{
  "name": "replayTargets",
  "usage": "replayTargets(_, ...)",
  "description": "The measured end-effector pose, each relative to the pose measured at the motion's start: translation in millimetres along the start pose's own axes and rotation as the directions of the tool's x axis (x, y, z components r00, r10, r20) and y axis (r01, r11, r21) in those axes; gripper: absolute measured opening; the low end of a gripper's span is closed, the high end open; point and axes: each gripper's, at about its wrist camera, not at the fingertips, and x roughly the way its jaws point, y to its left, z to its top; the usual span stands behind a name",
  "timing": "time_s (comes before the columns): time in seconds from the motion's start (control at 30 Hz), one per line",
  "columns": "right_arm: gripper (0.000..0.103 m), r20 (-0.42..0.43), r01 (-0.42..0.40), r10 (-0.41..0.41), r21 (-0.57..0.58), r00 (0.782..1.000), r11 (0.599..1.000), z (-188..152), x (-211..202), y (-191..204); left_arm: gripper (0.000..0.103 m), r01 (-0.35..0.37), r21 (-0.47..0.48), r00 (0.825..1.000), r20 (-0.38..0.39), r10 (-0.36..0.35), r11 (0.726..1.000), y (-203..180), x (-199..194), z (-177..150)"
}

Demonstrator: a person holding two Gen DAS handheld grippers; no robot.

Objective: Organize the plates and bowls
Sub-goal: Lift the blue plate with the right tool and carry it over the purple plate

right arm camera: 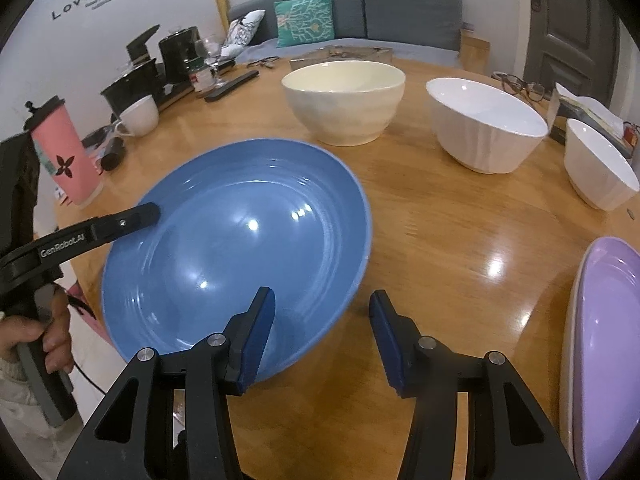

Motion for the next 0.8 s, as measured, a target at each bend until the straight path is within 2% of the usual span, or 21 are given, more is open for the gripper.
replayTargets(0.23, 0.042, 0.002, -0.013, 0.013, -0.015, 1.0, 1.0, 1, 3, 6, 0.02, 0.01, 0.013, 1.0, -0.002, -0.01, 1.0, -5, 2, -1)
replayTargets(0.33, 0.036, 0.001, -0.016, 0.016, -0.015, 1.0, 1.0, 1, 3, 7, 0.02, 0.008, 0.015, 1.0, -0.002, -0.008, 1.0, -5, 2, 0)
replayTargets(0.8, 0.036, 0.038, -0.006, 0.006, -0.006, 0.999, 1.0, 1, -11, 2, 0.02, 0.019, 0.03, 1.0, 0.016, -0.02, 0.999, -16, -7, -2)
